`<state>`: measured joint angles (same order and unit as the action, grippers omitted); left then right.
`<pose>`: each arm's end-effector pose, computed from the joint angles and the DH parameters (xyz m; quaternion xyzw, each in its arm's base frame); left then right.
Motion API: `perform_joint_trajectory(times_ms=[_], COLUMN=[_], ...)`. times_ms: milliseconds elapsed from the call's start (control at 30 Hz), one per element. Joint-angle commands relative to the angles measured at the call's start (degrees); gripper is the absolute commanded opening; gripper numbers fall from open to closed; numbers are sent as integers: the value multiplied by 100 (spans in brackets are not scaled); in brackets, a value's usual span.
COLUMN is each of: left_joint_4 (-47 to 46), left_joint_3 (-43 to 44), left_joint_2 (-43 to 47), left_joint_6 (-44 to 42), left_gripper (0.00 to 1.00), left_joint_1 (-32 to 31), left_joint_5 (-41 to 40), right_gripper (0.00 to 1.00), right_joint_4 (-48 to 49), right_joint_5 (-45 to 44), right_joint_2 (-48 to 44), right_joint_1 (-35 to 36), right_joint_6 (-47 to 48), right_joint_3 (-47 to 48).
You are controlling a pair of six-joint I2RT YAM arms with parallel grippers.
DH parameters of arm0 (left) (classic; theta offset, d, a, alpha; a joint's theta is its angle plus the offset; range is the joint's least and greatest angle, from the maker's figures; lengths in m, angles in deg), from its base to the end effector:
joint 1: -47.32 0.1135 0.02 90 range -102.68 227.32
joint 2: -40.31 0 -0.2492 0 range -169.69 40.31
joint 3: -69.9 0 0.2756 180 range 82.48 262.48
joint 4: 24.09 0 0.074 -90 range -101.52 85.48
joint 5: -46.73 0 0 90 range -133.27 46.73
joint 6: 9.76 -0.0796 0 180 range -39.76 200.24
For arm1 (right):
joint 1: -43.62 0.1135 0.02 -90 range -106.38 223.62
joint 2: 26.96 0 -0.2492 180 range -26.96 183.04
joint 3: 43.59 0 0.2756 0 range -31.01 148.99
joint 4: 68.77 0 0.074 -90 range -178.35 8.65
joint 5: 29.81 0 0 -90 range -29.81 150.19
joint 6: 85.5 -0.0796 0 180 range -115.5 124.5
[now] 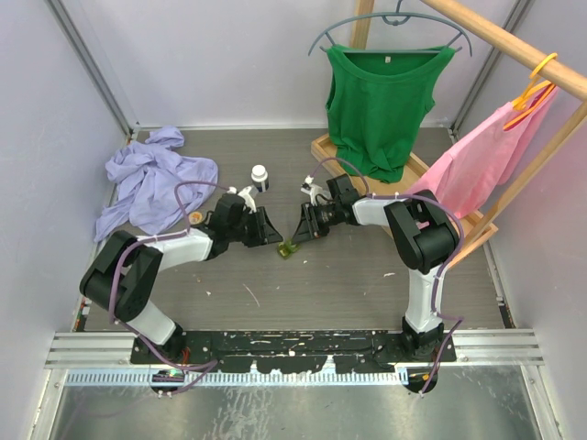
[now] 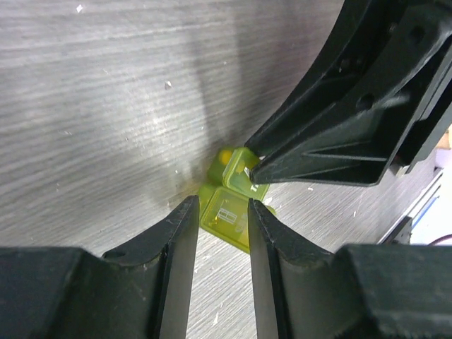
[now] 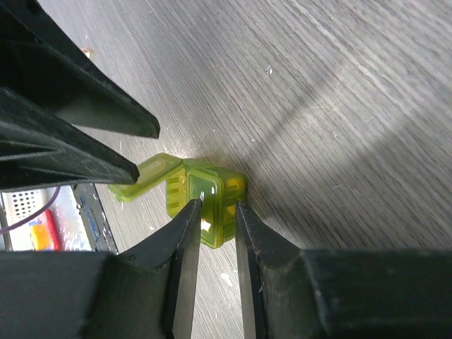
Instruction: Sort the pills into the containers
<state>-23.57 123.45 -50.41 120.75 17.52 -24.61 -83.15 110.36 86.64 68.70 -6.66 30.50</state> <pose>0.3006 -0.2015 0.1048 -0.0115 0.8885 -0.3694 0.2718 0.3419 0.2275 0.0655 -0.2348 0.8388 0.4704 0.1414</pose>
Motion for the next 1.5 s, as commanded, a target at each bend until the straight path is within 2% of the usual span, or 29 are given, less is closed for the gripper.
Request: perform_joint_trajectory(times_ms=[0, 167, 633, 967, 1200, 1467], left_joint_4=[396, 502, 1369, 1619, 1927, 2252], left_joint_3=[130, 183, 864, 1026, 1214, 1508], left_joint_2=[225, 195, -22, -501, -367, 269], left_joint_6=[-193, -158, -388, -324, -413, -483], left_gripper=[33, 26, 18, 1, 0, 0], left_joint_1=[-166, -307, -622, -627, -647, -711], left_joint_5=[-114, -81, -275, -196, -347, -403], right_gripper=[30, 30, 30, 30, 30, 30], right_joint_4=[-79, -107, -156, -173, -188, -193], right_joint_5=[-425, -437, -463, -473, -482, -483], right_joint_2=[-92, -93, -101, -109, -101, -93], right_joint_1=[50, 55, 74, 74, 71, 70], right_joint_6=[214, 232, 263, 284, 292, 302], right_joint_3=[97, 99, 127, 133, 138, 147])
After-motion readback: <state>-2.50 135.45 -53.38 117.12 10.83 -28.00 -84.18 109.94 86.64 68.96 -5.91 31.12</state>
